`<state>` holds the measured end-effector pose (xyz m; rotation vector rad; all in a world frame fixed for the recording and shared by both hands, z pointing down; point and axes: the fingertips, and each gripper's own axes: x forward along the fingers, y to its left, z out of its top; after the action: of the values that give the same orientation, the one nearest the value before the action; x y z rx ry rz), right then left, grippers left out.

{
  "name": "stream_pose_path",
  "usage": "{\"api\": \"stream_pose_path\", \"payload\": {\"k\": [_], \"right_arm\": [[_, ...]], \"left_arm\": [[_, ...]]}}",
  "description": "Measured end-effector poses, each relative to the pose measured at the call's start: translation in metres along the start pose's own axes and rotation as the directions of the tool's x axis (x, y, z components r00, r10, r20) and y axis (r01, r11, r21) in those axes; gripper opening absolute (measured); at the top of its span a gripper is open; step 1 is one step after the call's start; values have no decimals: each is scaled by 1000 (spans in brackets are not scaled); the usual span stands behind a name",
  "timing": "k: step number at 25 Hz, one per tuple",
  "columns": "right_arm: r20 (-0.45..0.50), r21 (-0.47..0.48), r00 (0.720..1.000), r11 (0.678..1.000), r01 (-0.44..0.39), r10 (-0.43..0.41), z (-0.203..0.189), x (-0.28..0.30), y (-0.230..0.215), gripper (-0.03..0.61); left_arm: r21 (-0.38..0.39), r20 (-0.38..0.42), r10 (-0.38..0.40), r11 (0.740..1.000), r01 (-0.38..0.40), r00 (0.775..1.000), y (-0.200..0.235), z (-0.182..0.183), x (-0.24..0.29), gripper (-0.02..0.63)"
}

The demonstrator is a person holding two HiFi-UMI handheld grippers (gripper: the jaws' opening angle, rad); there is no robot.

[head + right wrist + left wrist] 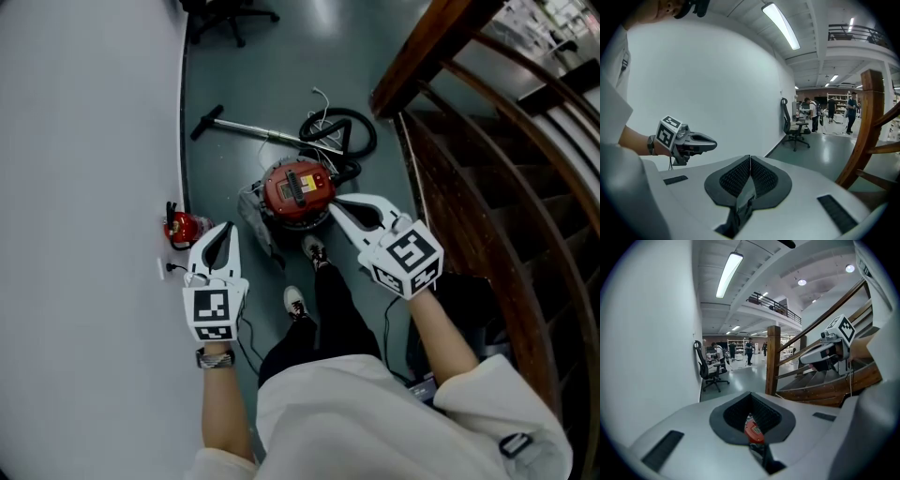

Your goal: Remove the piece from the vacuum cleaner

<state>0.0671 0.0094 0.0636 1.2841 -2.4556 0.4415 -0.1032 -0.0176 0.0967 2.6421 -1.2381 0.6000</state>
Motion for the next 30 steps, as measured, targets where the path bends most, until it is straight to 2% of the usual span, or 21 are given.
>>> {"api": "stream_pose_path", "payload": {"k": [5, 12, 18, 23, 30], "right_arm": [[-51, 25, 999, 1000, -8, 9, -22, 28, -20, 29], [-95, 83, 995, 997, -1, 9, -63, 76, -52, 29], [-151, 142, 988, 990, 0, 21, -106, 114, -77, 31], [-188, 143, 981, 989, -22, 50, -136, 144, -88, 31], [-224, 146, 972, 988, -41, 73, -184, 180, -96, 32]], "left_arm": [[-41, -4, 18, 999, -18, 1000, 10, -16, 23, -2], [-80, -61, 57, 995, -62, 996, 24, -54, 60, -2], [-119, -127, 27, 992, -42, 992, 24, -95, 91, -2], [-168, -169, 7, 985, -36, 986, 24, -133, 118, -2], [-205, -257, -17, 978, -37, 966, 20, -201, 145, -2]]}}
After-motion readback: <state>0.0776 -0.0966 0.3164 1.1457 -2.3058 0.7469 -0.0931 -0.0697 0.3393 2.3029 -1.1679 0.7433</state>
